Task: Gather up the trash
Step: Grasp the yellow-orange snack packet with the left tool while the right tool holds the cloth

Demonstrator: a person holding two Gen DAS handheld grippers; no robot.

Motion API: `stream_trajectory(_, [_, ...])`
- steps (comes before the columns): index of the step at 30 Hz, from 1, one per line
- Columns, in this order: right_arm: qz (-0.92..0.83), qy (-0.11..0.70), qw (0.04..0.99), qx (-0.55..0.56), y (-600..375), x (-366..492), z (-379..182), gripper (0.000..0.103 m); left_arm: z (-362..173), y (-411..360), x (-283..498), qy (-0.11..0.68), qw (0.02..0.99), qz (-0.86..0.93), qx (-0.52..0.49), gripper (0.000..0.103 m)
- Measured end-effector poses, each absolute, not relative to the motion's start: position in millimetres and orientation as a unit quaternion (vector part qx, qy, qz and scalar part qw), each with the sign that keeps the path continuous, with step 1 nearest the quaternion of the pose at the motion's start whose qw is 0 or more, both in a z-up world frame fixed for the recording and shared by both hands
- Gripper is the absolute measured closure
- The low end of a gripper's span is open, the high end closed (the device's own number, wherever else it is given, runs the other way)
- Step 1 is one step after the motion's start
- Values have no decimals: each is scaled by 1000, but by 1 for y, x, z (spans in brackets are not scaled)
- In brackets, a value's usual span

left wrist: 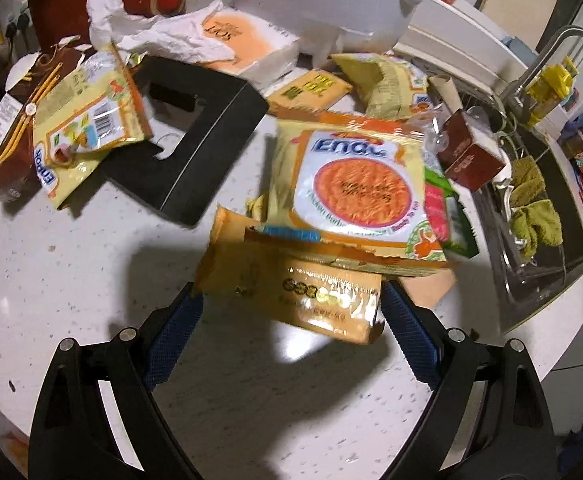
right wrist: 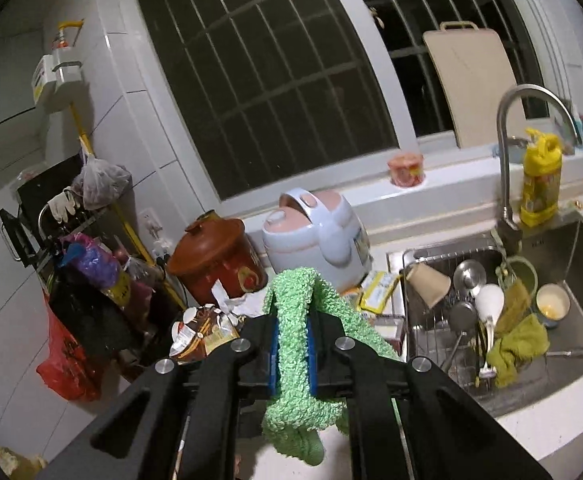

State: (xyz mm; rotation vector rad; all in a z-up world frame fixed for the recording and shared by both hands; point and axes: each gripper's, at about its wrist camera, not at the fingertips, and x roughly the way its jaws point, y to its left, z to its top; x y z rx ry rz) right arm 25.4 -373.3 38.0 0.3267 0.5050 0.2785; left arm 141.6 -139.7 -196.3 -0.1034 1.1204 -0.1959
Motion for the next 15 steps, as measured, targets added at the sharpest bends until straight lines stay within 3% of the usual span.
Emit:
stream_trajectory(5, [146,255,941,167,-376,29,26,93,-204,-136,157,532,837,-96,-89,15])
stream_trajectory(10, [155,260,938,168,-373,30,19,93,-197,-128,155,522,837,-128,-101,27])
stream_trajectory(15, [166,266,933,177,-368,33,11,93,-183,-97,133,509,838,-158,-115,27])
